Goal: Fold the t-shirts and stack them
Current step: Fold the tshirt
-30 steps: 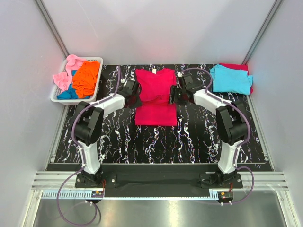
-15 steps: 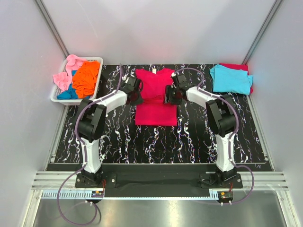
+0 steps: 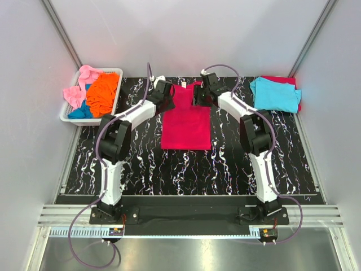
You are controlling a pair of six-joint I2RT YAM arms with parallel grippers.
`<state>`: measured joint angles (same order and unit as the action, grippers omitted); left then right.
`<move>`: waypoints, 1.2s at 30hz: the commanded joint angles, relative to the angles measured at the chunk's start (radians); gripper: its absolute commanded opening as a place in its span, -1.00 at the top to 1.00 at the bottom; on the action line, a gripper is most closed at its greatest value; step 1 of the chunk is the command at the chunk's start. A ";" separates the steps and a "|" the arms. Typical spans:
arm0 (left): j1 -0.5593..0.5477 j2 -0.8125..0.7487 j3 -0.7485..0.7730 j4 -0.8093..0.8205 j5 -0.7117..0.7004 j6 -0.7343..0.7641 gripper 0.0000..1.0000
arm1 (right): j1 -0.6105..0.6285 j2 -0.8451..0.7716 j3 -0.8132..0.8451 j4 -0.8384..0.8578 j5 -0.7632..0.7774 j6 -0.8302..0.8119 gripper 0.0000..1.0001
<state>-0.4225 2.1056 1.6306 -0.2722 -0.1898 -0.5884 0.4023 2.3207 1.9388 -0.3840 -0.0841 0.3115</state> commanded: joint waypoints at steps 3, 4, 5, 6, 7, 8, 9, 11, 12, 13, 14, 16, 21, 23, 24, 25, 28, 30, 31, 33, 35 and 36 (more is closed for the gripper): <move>0.016 -0.068 -0.026 0.086 -0.169 0.003 0.39 | -0.043 -0.039 0.008 -0.032 0.137 -0.029 -0.21; 0.021 -0.097 -0.093 0.106 -0.195 -0.002 0.39 | -0.052 -0.079 -0.030 -0.032 0.158 -0.029 -0.22; 0.024 -0.126 -0.128 0.143 -0.204 -0.007 0.39 | -0.057 -0.101 -0.053 -0.030 0.173 -0.034 -0.22; 0.024 -0.163 -0.165 0.162 -0.212 -0.013 0.37 | -0.060 -0.127 -0.075 -0.030 0.211 -0.031 -0.24; 0.025 -0.218 -0.225 0.177 -0.215 -0.011 0.35 | -0.062 -0.173 -0.121 -0.032 0.227 -0.032 -0.25; 0.025 -0.243 -0.242 0.168 -0.211 -0.010 0.34 | -0.062 -0.197 -0.144 -0.036 0.239 -0.029 -0.25; 0.024 -0.262 -0.265 0.153 -0.188 -0.011 0.31 | -0.062 -0.222 -0.168 -0.044 0.253 -0.026 -0.23; 0.025 -0.292 -0.278 0.082 -0.139 -0.008 0.26 | -0.063 -0.296 -0.250 -0.081 0.248 0.003 -0.23; 0.025 -0.298 -0.290 0.049 -0.087 -0.013 0.25 | -0.063 -0.349 -0.282 -0.095 0.236 0.014 -0.23; 0.024 -0.312 -0.307 0.019 -0.056 -0.022 0.25 | -0.063 -0.375 -0.364 -0.101 0.210 0.037 -0.24; 0.025 -0.323 -0.333 0.004 -0.021 -0.036 0.25 | -0.063 -0.404 -0.411 -0.102 0.151 0.043 -0.25; 0.024 -0.354 -0.441 0.031 0.081 -0.063 0.22 | -0.062 -0.467 -0.537 -0.101 0.089 0.070 -0.25; 0.034 -0.473 -0.693 0.200 0.336 -0.158 0.01 | -0.059 -0.572 -0.785 -0.058 -0.084 0.107 -0.24; 0.034 -0.501 -0.722 0.197 0.354 -0.171 -0.03 | -0.057 -0.609 -0.843 -0.015 -0.115 0.118 -0.24; 0.034 -0.525 -0.742 0.199 0.374 -0.171 -0.04 | -0.056 -0.645 -0.868 -0.003 -0.129 0.117 -0.24; 0.034 -0.536 -0.752 0.197 0.381 -0.172 -0.05 | -0.056 -0.662 -0.909 0.010 -0.144 0.121 -0.25; 0.036 -0.575 -0.788 0.200 0.397 -0.183 -0.08 | -0.056 -0.702 -0.974 0.065 -0.209 0.133 -0.27; 0.036 -0.591 -0.816 0.208 0.394 -0.188 -0.10 | -0.054 -0.710 -1.000 0.120 -0.267 0.138 -0.27; 0.042 -0.599 -0.824 0.217 0.397 -0.191 -0.11 | -0.056 -0.709 -1.024 0.138 -0.282 0.147 -0.28; 0.044 -0.599 -0.844 0.223 0.397 -0.192 -0.12 | -0.056 -0.699 -1.054 0.197 -0.319 0.156 -0.29; 0.051 -0.590 -0.856 0.229 0.403 -0.202 -0.13 | -0.056 -0.692 -1.066 0.237 -0.332 0.169 -0.28; 0.053 -0.585 -0.867 0.234 0.418 -0.206 -0.13 | -0.054 -0.683 -1.068 0.244 -0.330 0.170 -0.28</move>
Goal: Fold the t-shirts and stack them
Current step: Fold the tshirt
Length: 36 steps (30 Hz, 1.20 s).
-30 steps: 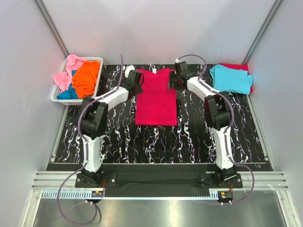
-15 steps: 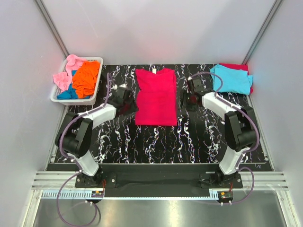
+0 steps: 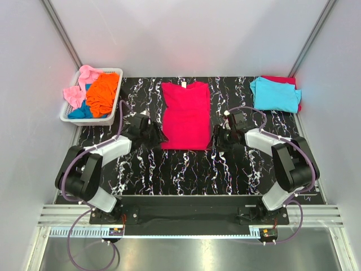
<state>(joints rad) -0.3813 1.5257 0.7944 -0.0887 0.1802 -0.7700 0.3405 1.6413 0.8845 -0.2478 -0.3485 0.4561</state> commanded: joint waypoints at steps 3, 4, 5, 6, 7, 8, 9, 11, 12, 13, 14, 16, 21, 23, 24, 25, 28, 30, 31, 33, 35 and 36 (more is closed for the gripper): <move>0.015 0.004 -0.047 0.058 0.053 -0.035 -0.13 | 0.008 0.018 -0.009 0.125 -0.052 0.026 -0.28; 0.015 0.008 -0.049 0.055 0.050 -0.034 -0.12 | 0.008 0.023 -0.007 0.130 -0.049 0.024 -0.28; 0.015 0.016 -0.053 0.050 0.042 -0.034 -0.12 | 0.006 0.031 -0.005 0.133 -0.043 0.026 -0.27; 0.016 0.022 -0.054 0.047 0.035 -0.034 -0.12 | 0.006 0.041 0.001 0.134 -0.038 0.026 -0.27; 0.019 0.031 -0.054 0.046 0.035 -0.031 -0.12 | 0.008 0.046 0.002 0.140 -0.035 0.024 -0.27; 0.019 0.048 -0.057 0.052 0.033 -0.028 -0.12 | 0.008 0.052 0.004 0.145 -0.029 0.024 -0.26; 0.021 0.056 -0.067 0.063 0.034 -0.026 -0.11 | 0.006 0.063 0.008 0.147 -0.023 0.023 -0.26; 0.028 0.071 -0.080 0.108 0.039 -0.034 -0.11 | 0.006 0.077 0.013 0.157 -0.020 0.021 -0.25; 0.030 0.086 -0.093 0.124 0.048 -0.035 -0.11 | 0.006 0.090 0.017 0.157 -0.017 0.021 -0.25; 0.036 0.093 -0.096 0.154 0.054 -0.040 -0.11 | 0.006 0.097 0.019 0.163 -0.014 0.024 -0.24; 0.039 0.100 -0.101 0.165 0.056 -0.049 -0.11 | 0.006 0.100 0.021 0.168 -0.007 0.026 -0.22; 0.047 0.114 -0.112 0.194 0.061 -0.054 -0.10 | 0.006 0.100 0.005 0.205 -0.012 0.032 -0.22; 0.061 0.128 -0.123 0.227 0.079 -0.072 -0.01 | 0.006 0.124 0.017 0.214 -0.029 0.042 -0.17; 0.065 0.126 -0.123 0.228 0.087 -0.077 0.02 | 0.006 0.132 0.018 0.214 -0.041 0.047 -0.11; 0.065 0.125 -0.123 0.227 0.088 -0.075 0.06 | 0.006 0.132 0.014 0.216 -0.047 0.052 -0.07; 0.065 0.122 -0.124 0.224 0.085 -0.077 0.09 | 0.006 0.130 0.013 0.214 -0.052 0.056 -0.05; 0.065 0.113 -0.130 0.231 0.087 -0.075 0.18 | 0.008 0.118 -0.002 0.205 -0.056 0.062 0.01; 0.065 0.117 -0.133 0.242 0.099 -0.072 0.21 | 0.008 0.103 -0.024 0.205 -0.058 0.064 0.01; 0.065 0.119 -0.136 0.262 0.103 -0.074 0.24 | 0.006 0.098 -0.031 0.202 -0.061 0.064 0.01; 0.067 0.128 -0.149 0.302 0.126 -0.080 0.26 | 0.006 0.088 -0.051 0.202 -0.069 0.064 0.01; 0.067 0.137 -0.162 0.332 0.149 -0.094 0.27 | 0.008 0.083 -0.067 0.203 -0.070 0.065 0.01; 0.065 0.142 -0.168 0.360 0.154 -0.098 0.27 | 0.008 0.081 -0.074 0.205 -0.072 0.064 0.01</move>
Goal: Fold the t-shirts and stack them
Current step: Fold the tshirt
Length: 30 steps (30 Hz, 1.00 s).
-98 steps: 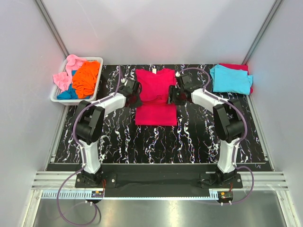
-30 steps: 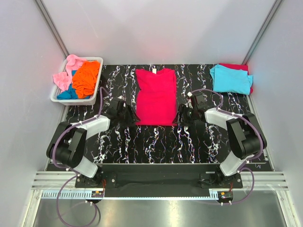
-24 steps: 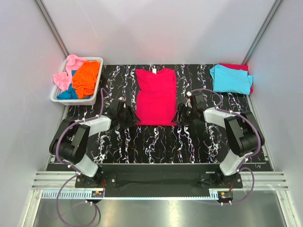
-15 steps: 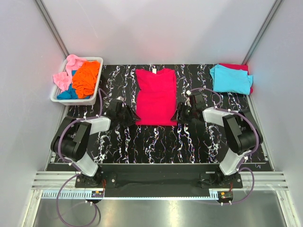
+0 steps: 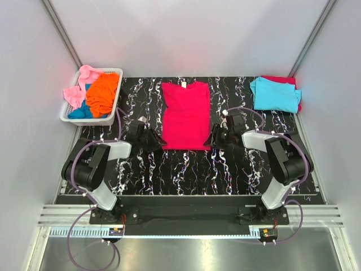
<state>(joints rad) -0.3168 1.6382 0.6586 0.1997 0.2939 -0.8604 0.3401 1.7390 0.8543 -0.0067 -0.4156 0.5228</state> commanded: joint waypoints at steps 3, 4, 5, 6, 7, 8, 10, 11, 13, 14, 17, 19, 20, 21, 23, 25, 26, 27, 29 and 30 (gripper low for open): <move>0.002 0.040 -0.048 0.105 0.057 -0.019 0.32 | 0.008 -0.018 -0.061 -0.035 -0.009 -0.004 0.09; 0.002 0.048 -0.048 0.113 0.060 -0.020 0.35 | 0.011 -0.021 -0.066 -0.036 -0.009 -0.003 0.12; 0.002 0.049 -0.053 0.118 0.063 -0.019 0.45 | 0.013 -0.028 -0.072 -0.036 -0.009 -0.001 0.32; 0.001 0.051 -0.056 0.125 0.065 -0.020 0.51 | 0.013 -0.032 -0.081 -0.036 -0.009 -0.003 0.46; 0.002 0.051 -0.059 0.129 0.068 -0.022 0.56 | 0.014 -0.033 -0.086 -0.038 -0.005 -0.004 0.79; 0.001 0.051 -0.062 0.132 0.070 -0.022 0.62 | 0.013 -0.035 -0.090 -0.039 0.003 -0.003 0.97; 0.001 0.052 -0.068 0.142 0.074 -0.020 0.90 | 0.014 -0.039 -0.103 -0.044 0.005 -0.003 1.00; 0.002 0.051 -0.068 0.144 0.076 -0.014 1.00 | 0.013 -0.042 -0.107 -0.044 0.009 -0.001 1.00; 0.001 0.048 -0.074 0.142 0.079 -0.014 1.00 | 0.016 -0.048 -0.124 -0.053 0.011 0.000 1.00; 0.001 0.037 -0.086 0.142 0.077 -0.012 1.00 | 0.016 -0.052 -0.129 -0.062 0.009 0.005 1.00; -0.001 -0.024 -0.128 0.126 0.076 -0.011 1.00 | 0.020 -0.084 -0.159 -0.088 0.011 0.017 1.00; -0.008 -0.073 -0.157 0.087 0.064 -0.003 1.00 | 0.030 -0.133 -0.192 -0.113 0.023 0.029 1.00; -0.014 -0.107 -0.190 0.073 0.056 0.001 1.00 | 0.036 -0.150 -0.201 -0.125 0.031 0.035 1.00; -0.031 -0.173 -0.207 0.034 0.035 0.004 1.00 | 0.045 -0.188 -0.221 -0.147 0.034 0.045 1.00; -0.057 -0.254 -0.252 -0.008 -0.002 0.015 1.00 | 0.060 -0.252 -0.242 -0.167 0.041 0.058 1.00; -0.114 -0.374 -0.278 -0.075 -0.033 0.015 1.00 | 0.094 -0.301 -0.273 -0.194 0.060 0.081 1.00; -0.140 -0.412 -0.290 -0.107 -0.080 0.012 1.00 | 0.109 -0.327 -0.281 -0.205 0.072 0.089 1.00; -0.193 -0.455 -0.293 -0.168 -0.105 0.011 1.00 | 0.129 -0.381 -0.296 -0.232 0.086 0.112 1.00; -0.247 -0.570 -0.301 -0.227 -0.177 -0.012 1.00 | 0.181 -0.468 -0.311 -0.255 0.126 0.134 1.00; -0.299 -0.606 -0.303 -0.276 -0.200 -0.022 1.00 | 0.201 -0.499 -0.323 -0.271 0.138 0.160 1.00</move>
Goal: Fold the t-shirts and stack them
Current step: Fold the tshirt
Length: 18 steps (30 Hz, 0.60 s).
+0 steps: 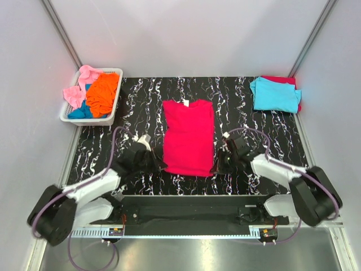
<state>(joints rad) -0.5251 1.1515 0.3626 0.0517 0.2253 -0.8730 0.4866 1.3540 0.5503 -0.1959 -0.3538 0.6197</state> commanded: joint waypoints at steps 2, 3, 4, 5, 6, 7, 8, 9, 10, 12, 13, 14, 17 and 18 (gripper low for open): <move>-0.131 -0.212 -0.008 -0.176 -0.199 -0.044 1.00 | 0.102 -0.200 -0.029 -0.118 0.099 0.080 1.00; -0.166 -0.239 -0.007 -0.218 -0.219 -0.055 1.00 | 0.116 -0.228 -0.029 -0.147 0.108 0.095 1.00; -0.179 -0.289 -0.001 -0.242 -0.242 -0.075 1.00 | 0.128 -0.254 -0.024 -0.171 0.133 0.101 1.00; -0.190 -0.308 0.007 -0.286 -0.286 -0.080 1.00 | 0.141 -0.304 -0.006 -0.194 0.147 0.100 1.00; -0.213 -0.329 0.015 -0.308 -0.309 -0.084 1.00 | 0.142 -0.329 0.006 -0.239 0.162 0.092 1.00; -0.220 -0.346 0.039 -0.331 -0.332 -0.087 1.00 | 0.142 -0.349 0.023 -0.266 0.195 0.084 1.00; -0.226 -0.367 0.056 -0.351 -0.375 -0.086 1.00 | 0.142 -0.383 0.061 -0.290 0.214 0.077 1.00; -0.233 -0.374 0.076 -0.395 -0.397 -0.081 1.00 | 0.142 -0.391 0.086 -0.330 0.231 0.051 1.00; -0.234 -0.375 0.120 -0.418 -0.420 -0.070 1.00 | 0.142 -0.394 0.109 -0.350 0.268 0.037 1.00; -0.236 -0.362 0.169 -0.476 -0.487 -0.054 1.00 | 0.142 -0.389 0.179 -0.393 0.303 0.003 1.00; -0.236 -0.352 0.217 -0.489 -0.509 -0.035 1.00 | 0.142 -0.383 0.200 -0.399 0.334 -0.008 1.00; -0.236 -0.342 0.239 -0.501 -0.549 -0.026 1.00 | 0.142 -0.372 0.233 -0.405 0.349 -0.015 1.00; -0.234 -0.282 0.327 -0.512 -0.610 0.018 1.00 | 0.142 -0.337 0.293 -0.407 0.401 -0.052 1.00; -0.234 -0.230 0.357 -0.515 -0.624 0.035 1.00 | 0.141 -0.326 0.310 -0.402 0.423 -0.075 1.00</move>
<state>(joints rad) -0.7631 0.8505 0.6254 -0.4160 -0.2340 -0.9089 0.6270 0.9993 0.7910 -0.5476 -0.0673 0.6205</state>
